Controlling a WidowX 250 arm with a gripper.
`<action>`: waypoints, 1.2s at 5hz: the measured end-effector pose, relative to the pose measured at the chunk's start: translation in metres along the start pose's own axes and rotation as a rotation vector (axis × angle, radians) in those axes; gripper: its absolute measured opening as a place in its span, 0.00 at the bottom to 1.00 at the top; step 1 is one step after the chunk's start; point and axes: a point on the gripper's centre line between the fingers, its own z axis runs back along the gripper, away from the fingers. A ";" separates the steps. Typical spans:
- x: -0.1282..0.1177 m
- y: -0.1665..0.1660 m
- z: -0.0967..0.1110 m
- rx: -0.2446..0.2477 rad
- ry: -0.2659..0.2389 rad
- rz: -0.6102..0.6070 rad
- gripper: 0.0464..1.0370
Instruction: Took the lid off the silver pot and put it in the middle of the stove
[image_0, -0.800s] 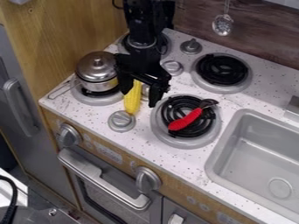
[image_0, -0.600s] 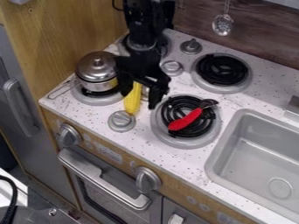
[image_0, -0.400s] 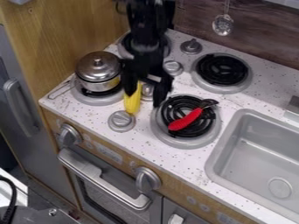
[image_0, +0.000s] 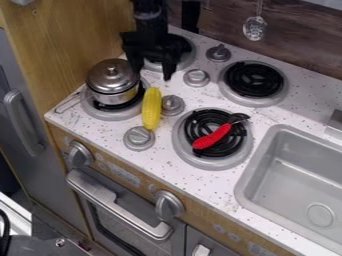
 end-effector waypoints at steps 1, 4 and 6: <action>0.015 0.031 0.006 0.018 -0.033 0.065 0.96; 0.019 0.075 0.000 0.065 -0.023 0.154 0.96; 0.009 0.085 -0.021 0.099 0.058 0.159 0.96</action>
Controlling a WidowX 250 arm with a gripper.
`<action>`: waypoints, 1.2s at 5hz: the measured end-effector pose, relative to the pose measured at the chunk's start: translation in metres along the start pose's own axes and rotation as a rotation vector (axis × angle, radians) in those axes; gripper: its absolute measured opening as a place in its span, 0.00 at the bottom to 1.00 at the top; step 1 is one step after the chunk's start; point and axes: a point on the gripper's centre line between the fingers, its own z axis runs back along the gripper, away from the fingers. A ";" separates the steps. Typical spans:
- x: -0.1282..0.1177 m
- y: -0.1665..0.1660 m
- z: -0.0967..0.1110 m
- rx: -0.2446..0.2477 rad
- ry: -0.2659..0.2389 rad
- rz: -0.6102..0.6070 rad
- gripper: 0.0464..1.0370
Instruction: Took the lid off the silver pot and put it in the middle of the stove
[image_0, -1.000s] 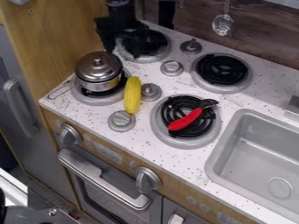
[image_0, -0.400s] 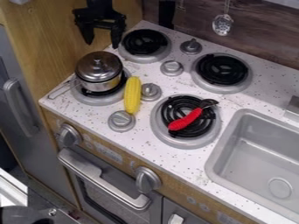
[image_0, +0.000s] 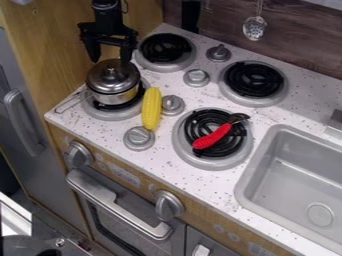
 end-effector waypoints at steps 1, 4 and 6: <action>-0.002 0.001 -0.004 0.006 0.008 -0.001 0.91; -0.007 -0.003 -0.010 0.030 0.031 -0.025 0.22; -0.014 -0.018 -0.004 -0.007 0.007 -0.037 0.22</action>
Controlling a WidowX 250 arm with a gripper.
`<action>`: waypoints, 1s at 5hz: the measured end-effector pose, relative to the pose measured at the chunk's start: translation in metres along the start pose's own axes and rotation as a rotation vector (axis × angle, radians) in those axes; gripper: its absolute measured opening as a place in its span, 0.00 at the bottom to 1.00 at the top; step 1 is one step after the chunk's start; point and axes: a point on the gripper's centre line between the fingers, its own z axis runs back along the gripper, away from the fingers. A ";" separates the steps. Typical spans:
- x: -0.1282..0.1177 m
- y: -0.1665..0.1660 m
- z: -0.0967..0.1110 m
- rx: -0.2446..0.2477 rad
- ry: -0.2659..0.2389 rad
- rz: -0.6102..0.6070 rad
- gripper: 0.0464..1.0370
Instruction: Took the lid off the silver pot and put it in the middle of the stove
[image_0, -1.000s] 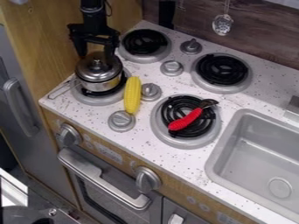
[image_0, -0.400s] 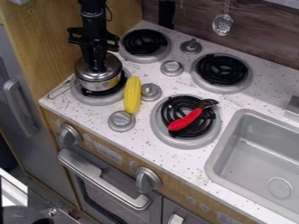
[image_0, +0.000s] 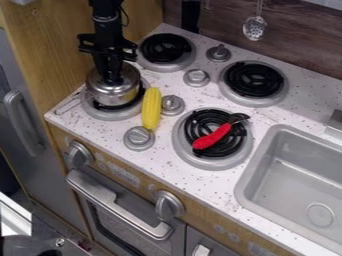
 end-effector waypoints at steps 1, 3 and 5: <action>0.005 -0.025 0.021 -0.015 -0.070 -0.054 0.22; 0.003 -0.087 0.029 -0.007 -0.100 -0.219 0.22; 0.013 -0.116 0.002 -0.006 -0.065 -0.283 0.22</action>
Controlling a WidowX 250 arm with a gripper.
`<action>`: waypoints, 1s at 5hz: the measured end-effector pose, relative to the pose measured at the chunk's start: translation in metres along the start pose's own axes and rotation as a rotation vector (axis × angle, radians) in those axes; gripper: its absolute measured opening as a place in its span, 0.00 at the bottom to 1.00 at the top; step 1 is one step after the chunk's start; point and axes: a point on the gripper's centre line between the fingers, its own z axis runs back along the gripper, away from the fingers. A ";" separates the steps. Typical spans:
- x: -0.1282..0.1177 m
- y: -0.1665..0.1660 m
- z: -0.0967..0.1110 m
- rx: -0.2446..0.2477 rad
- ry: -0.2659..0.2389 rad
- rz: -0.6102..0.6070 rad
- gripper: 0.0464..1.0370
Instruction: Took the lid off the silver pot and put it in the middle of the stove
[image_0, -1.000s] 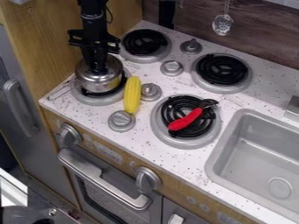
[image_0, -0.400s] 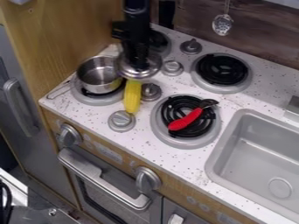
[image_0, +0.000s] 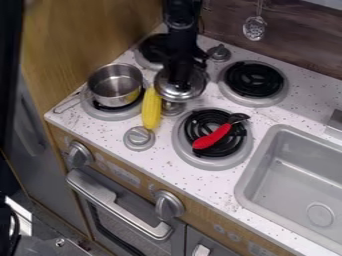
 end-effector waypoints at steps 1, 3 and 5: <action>0.006 -0.010 -0.020 -0.016 0.035 -0.018 0.22; 0.011 -0.021 -0.031 -0.039 0.058 -0.038 0.22; 0.009 -0.026 -0.034 -0.038 0.063 -0.054 0.57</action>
